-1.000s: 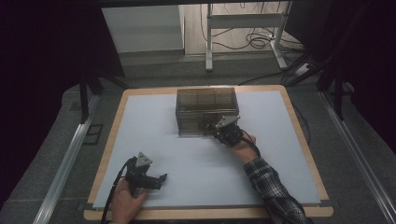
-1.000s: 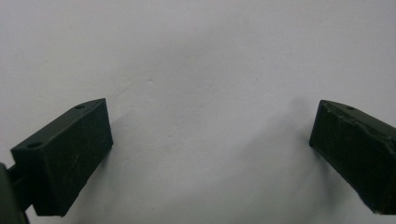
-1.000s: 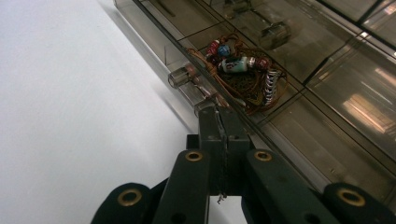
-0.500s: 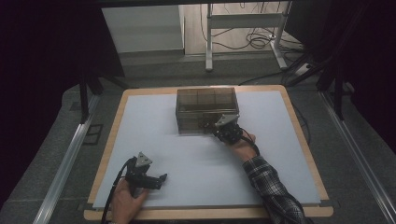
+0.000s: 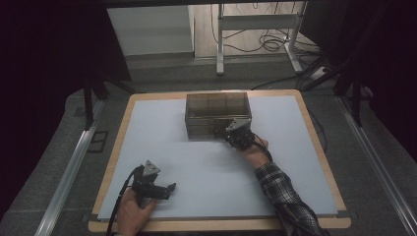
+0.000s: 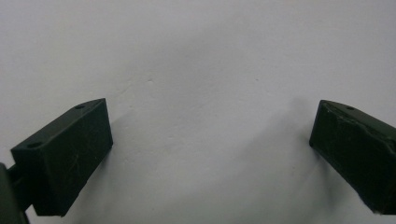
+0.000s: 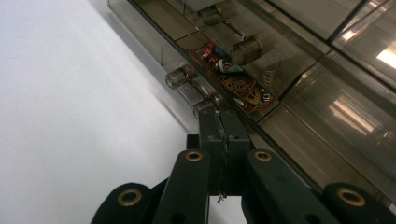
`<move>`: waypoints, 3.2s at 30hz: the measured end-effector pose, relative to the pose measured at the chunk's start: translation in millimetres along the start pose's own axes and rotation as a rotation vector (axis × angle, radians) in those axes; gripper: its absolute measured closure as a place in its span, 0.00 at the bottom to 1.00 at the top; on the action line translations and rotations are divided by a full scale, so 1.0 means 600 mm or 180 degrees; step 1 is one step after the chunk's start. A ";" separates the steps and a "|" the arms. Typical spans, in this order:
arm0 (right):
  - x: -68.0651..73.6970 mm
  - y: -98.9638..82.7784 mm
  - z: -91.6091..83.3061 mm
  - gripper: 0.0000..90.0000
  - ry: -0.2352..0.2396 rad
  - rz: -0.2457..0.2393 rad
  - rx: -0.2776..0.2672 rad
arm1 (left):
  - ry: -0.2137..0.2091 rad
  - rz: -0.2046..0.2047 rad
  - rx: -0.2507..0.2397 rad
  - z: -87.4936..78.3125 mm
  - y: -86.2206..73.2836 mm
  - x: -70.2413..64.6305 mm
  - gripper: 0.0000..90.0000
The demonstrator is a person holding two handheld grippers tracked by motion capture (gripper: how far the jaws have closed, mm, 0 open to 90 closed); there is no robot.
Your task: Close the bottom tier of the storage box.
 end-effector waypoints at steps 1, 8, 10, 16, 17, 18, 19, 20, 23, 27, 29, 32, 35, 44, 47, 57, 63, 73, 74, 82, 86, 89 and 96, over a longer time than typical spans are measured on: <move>-0.001 0.000 0.000 0.99 -0.0008 -0.0013 0.0003 | -0.0001 0.0000 0.0001 0.000 0.000 0.000 0.00; -0.004 0.003 0.004 0.99 -0.0028 -0.0008 0.0002 | 0.0000 0.0000 0.0000 0.000 0.000 0.000 0.00; -0.004 0.004 0.004 0.99 -0.0030 0.0003 -0.0006 | 0.0000 0.0001 0.0000 0.000 0.000 0.000 0.00; -0.007 0.005 0.007 0.99 -0.0052 -0.0002 -0.0014 | 0.0000 0.0000 0.0000 0.000 0.000 0.000 0.00; -0.008 0.005 0.008 0.99 -0.0049 0.0003 -0.0007 | -0.0001 0.0000 0.0000 0.000 0.000 0.000 0.00; -0.008 0.005 0.008 0.99 -0.0049 0.0010 -0.0010 | 0.0000 0.0000 0.0000 0.000 0.000 0.000 0.00; -0.009 0.005 0.008 0.99 -0.0054 0.0008 -0.0001 | 0.0000 0.0001 0.0000 0.000 0.000 0.000 0.00; -0.009 0.005 0.009 0.99 -0.0056 0.0011 -0.0007 | 0.0000 0.0001 0.0001 0.000 0.000 0.000 0.00; -0.010 0.005 0.010 0.99 -0.0060 0.0018 -0.0011 | 0.0000 0.0001 0.0001 0.000 0.000 0.000 0.00; -0.011 0.006 0.011 0.99 -0.0077 -0.0004 -0.0005 | 0.0000 0.0000 0.0000 0.000 0.000 0.000 0.00; -0.012 0.006 0.012 0.99 -0.0083 -0.0002 -0.0007 | 0.0000 0.0001 0.0001 0.000 0.000 0.000 0.00; -0.013 0.007 0.013 0.99 -0.0086 0.0013 -0.0019 | 0.0000 0.0000 0.0000 0.000 0.000 0.000 0.00; -0.013 0.007 0.013 0.99 -0.0090 0.0021 -0.0021 | 0.0000 0.0001 0.0001 0.000 0.000 0.000 0.00; -0.016 0.008 0.015 0.99 -0.0096 0.0025 -0.0006 | -0.0001 0.0001 0.0000 0.000 0.000 0.000 0.00; -0.015 0.008 0.015 0.99 -0.0096 0.0025 -0.0010 | 0.0000 0.0001 0.0001 0.000 0.000 0.000 0.00; -0.016 0.008 0.016 0.99 -0.0097 -0.0004 -0.0001 | -0.0001 0.0001 0.0001 0.000 0.000 0.000 0.00; -0.016 0.007 0.014 0.98 -0.0110 -0.0008 -0.0007 | 0.0000 0.0001 0.0000 0.000 0.000 0.000 0.00; -0.020 0.004 0.008 0.96 -0.0131 0.0001 -0.0027 | 0.0000 0.0001 0.0000 0.000 0.000 0.000 0.00; -0.020 0.003 0.007 0.96 -0.0134 -0.0017 -0.0031 | 0.0000 0.0000 0.0000 0.000 0.000 0.000 0.00; -0.020 0.004 -0.002 0.94 -0.0122 -0.0009 -0.0057 | 0.0000 0.0000 0.0000 0.000 0.000 0.000 0.00; -0.018 0.004 -0.005 0.93 -0.0104 -0.0006 -0.0071 | 0.0000 0.0001 0.0001 0.000 0.000 0.000 0.00; -0.017 0.004 -0.007 0.92 -0.0096 -0.0018 -0.0072 | 0.0000 0.0000 0.0000 0.000 0.000 0.000 0.00; -0.012 0.004 -0.013 0.90 -0.0081 -0.0038 -0.0085 | 0.0000 0.0000 -0.0001 0.000 0.000 0.000 0.00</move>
Point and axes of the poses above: each handheld gripper's, and its own axes: z roughly forward along the jaws, y roughly out of its top, x roughly to its left, the point moved 4 cm from there along z, roughly forward along the jaws, and after that the axes turned 5 degrees about z, right-handed, at the moved point
